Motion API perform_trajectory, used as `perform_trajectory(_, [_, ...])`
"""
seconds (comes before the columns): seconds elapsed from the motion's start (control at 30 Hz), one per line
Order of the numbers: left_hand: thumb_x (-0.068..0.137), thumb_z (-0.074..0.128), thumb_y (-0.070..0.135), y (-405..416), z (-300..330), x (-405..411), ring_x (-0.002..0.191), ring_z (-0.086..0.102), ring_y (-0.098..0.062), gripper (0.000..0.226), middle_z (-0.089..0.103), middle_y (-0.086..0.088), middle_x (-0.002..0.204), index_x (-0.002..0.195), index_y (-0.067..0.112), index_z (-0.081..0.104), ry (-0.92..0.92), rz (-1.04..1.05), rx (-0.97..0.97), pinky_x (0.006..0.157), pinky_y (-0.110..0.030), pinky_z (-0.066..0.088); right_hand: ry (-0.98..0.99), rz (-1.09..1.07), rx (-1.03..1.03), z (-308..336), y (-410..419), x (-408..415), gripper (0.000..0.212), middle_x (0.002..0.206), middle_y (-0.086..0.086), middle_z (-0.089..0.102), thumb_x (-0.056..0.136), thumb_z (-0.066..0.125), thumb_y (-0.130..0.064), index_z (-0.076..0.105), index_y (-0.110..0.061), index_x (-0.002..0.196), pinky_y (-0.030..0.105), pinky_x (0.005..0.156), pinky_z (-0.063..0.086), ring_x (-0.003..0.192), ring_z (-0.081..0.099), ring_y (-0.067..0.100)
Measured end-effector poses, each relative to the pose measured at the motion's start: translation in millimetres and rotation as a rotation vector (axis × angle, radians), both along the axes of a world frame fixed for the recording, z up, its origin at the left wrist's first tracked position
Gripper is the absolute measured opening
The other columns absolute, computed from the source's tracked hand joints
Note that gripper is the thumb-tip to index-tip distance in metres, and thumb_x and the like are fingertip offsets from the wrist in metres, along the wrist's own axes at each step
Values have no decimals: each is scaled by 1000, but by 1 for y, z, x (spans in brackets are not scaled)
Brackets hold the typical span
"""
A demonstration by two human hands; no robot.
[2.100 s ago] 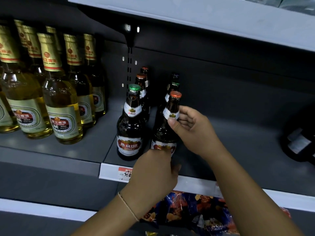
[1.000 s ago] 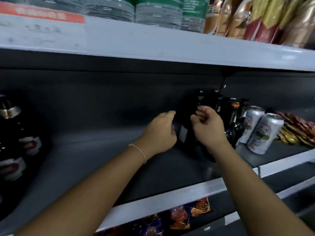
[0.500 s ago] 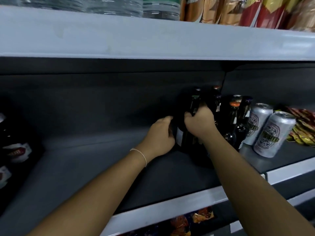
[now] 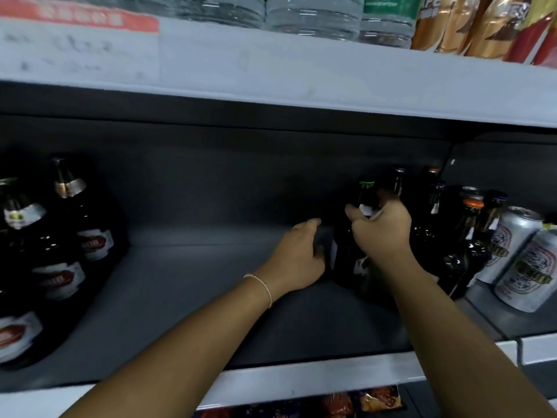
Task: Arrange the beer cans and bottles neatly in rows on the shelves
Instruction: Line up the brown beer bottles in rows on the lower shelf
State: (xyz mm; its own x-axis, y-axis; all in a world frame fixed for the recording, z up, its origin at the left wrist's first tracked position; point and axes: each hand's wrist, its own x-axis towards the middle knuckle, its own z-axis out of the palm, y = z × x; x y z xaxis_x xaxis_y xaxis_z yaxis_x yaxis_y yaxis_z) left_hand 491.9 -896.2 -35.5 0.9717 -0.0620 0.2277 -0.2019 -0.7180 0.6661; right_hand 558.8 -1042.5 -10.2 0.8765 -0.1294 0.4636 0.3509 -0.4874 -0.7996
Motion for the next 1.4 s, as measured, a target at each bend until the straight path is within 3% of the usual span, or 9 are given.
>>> perform_trajectory(0.1, [92, 59, 20, 14, -1, -11, 137, 35, -14, 69, 35, -4, 150, 150, 10, 24, 21, 0, -58, 106, -14, 27, -32, 32, 35, 5, 22, -15, 28, 54, -12, 54, 83, 78, -26, 54, -18, 69, 12, 51, 40, 51, 54, 1])
perform_trajectory(0.2, [85, 69, 19, 31, -3, -24, 111, 52, -4, 57, 54, 3, 131, 135, 11, 42, 16, -10, -190, 94, -20, 46, -78, 93, 90, 13, 50, -31, 39, 44, -14, 53, 78, 79, -24, 48, -18, 57, 10, 45, 37, 44, 53, 0])
perform_trajectory(0.27, [78, 76, 29, 44, -7, -32, 102, 60, -5, 59, 62, 5, 117, 126, 18, 44, -10, 33, -246, 89, -32, 53, -108, 112, 115, 18, 70, -41, 35, 47, -12, 55, 74, 81, -26, 51, -15, 59, 16, 46, 41, 46, 56, 4])
perform_trajectory(0.53, [47, 82, 66, 101, -25, -59, 109, 56, -3, 92, 58, 16, 117, 123, 36, 40, -85, 276, -276, 89, -33, 54, -65, 199, 108, 21, 146, -72, 31, 56, -2, 63, 67, 83, -34, 62, -12, 71, 31, 53, 51, 55, 64, 10])
perform_trajectory(0.67, [47, 84, 60, 129, -30, -70, 104, 57, -2, 86, 59, 15, 114, 120, 34, 46, -156, 380, -288, 87, -31, 54, -69, 225, 127, 23, 178, -89, 31, 60, -1, 65, 66, 85, -32, 59, -18, 72, 40, 63, 58, 61, 66, 12])
perform_trajectory(0.83, [51, 91, 42, 160, -32, -85, 100, 60, 4, 86, 64, 18, 109, 124, 31, 47, -226, 422, -433, 87, -20, 52, -67, 292, 77, 29, 207, -103, 34, 70, -7, 67, 69, 87, -40, 63, -20, 84, 33, 66, 58, 67, 66, 4])
perform_trajectory(1.1, [51, 92, 20, 204, -36, -98, 98, 65, -4, 80, 67, 11, 107, 120, 27, 52, -178, 387, -628, 90, -28, 54, 282, 795, 60, 5, 225, -107, 18, 96, 1, 76, 83, 78, -15, 68, -21, 97, 21, 71, 57, 88, 74, 10])
perform_trajectory(1.27, [52, 90, 19, 217, -49, -99, 103, 65, -4, 87, 68, 10, 112, 129, 24, 51, -167, 398, -697, 95, -36, 53, 214, 719, 100, -8, 248, -109, 12, 87, 0, 78, 82, 80, -15, 72, -16, 91, 30, 72, 59, 84, 75, 14])
perform_trajectory(1.4, [64, 88, 19, 223, -53, -99, 113, 59, 0, 91, 59, 8, 129, 142, 18, 41, -187, 463, -697, 100, -26, 48, 184, 603, 75, -12, 270, -104, 15, 75, 0, 76, 78, 84, -25, 73, -17, 83, 41, 75, 62, 75, 75, 15])
